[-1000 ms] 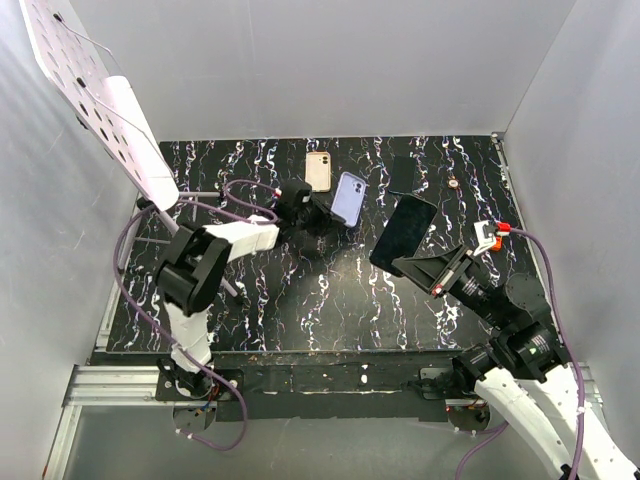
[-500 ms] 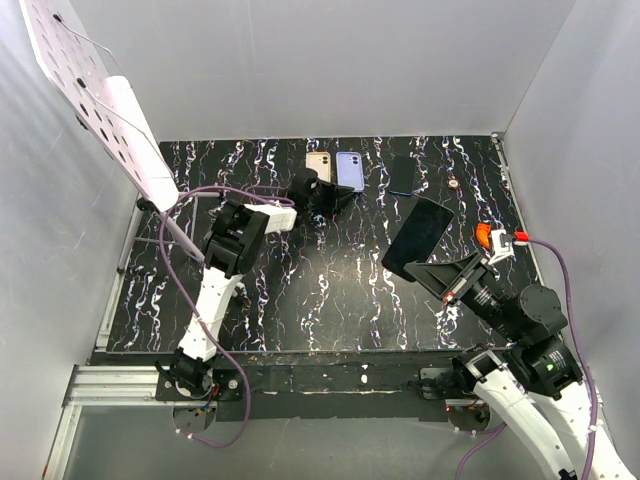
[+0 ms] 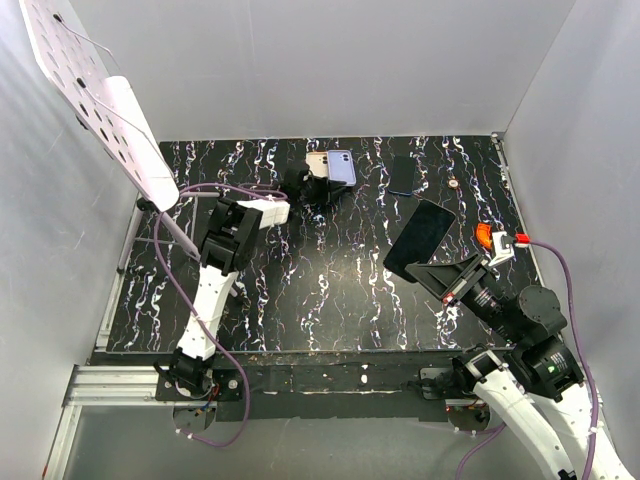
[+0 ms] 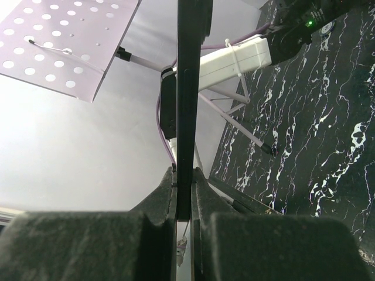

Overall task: Take the phone out of the phone case
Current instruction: Place the phone case at the center of the board.

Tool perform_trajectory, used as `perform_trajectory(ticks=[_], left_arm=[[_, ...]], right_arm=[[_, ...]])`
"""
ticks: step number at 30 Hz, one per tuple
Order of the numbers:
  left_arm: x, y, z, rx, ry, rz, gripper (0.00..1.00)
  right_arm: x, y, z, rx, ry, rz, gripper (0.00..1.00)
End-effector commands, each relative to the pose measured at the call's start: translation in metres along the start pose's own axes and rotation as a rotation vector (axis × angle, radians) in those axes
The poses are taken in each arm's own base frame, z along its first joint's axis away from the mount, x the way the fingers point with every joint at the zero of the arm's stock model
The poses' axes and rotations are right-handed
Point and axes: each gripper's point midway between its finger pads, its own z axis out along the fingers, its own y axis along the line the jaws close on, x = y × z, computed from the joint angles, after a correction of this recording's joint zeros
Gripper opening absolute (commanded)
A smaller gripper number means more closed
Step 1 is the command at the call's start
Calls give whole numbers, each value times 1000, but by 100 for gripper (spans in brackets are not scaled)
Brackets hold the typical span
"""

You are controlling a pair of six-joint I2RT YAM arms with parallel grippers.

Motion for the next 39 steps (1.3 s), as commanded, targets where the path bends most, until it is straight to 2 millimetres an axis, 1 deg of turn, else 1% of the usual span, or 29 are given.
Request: perform_trajectory(ticks=[1, 4, 6, 7, 10, 12, 16, 18, 22, 25, 27, 33, 35, 37, 39], left_arm=[[-7, 1, -15, -82, -24, -22, 2], [-5, 2, -14, -95, -11, -22, 13], [-4, 0, -14, -81, -5, -18, 21], [-2, -4, -15, -74, 3, -8, 22], [2, -11, -14, -59, 22, 34, 20], [3, -12, -13, -58, 31, 57, 10], [0, -7, -14, -69, 13, 87, 4], [-4, -9, -14, -69, -8, 127, 0], [1, -13, -12, -79, -5, 229, 0], [5, -18, -11, -61, -3, 284, 0], [6, -18, -11, -57, 0, 305, 0], [15, -8, -1, -48, 74, 233, 0], [20, -9, 2, -50, 108, 221, 0], [22, -5, 3, -48, 123, 196, 0], [24, -6, 2, -31, 135, 195, 0]], right_arm=[[-16, 35, -2, -120, -61, -33, 1], [-15, 34, -1, -121, -55, -31, 1], [-14, 33, -1, -120, -54, -29, 1], [-14, 33, -1, -121, -55, -28, 1], [-14, 32, -2, -118, -58, -28, 1], [-14, 30, -1, -115, -57, -25, 1], [-13, 31, 0, -119, -52, -26, 1], [-13, 31, 0, -119, -52, -26, 1], [-14, 31, -1, -119, -55, -26, 1], [-13, 29, 2, -114, -52, -25, 1], [-12, 29, 2, -117, -46, -25, 1], [-12, 27, 3, -115, -47, -23, 1], [-12, 28, 3, -116, -44, -23, 1], [-12, 27, 3, -115, -45, -23, 1], [-12, 26, 3, -112, -44, -24, 1]])
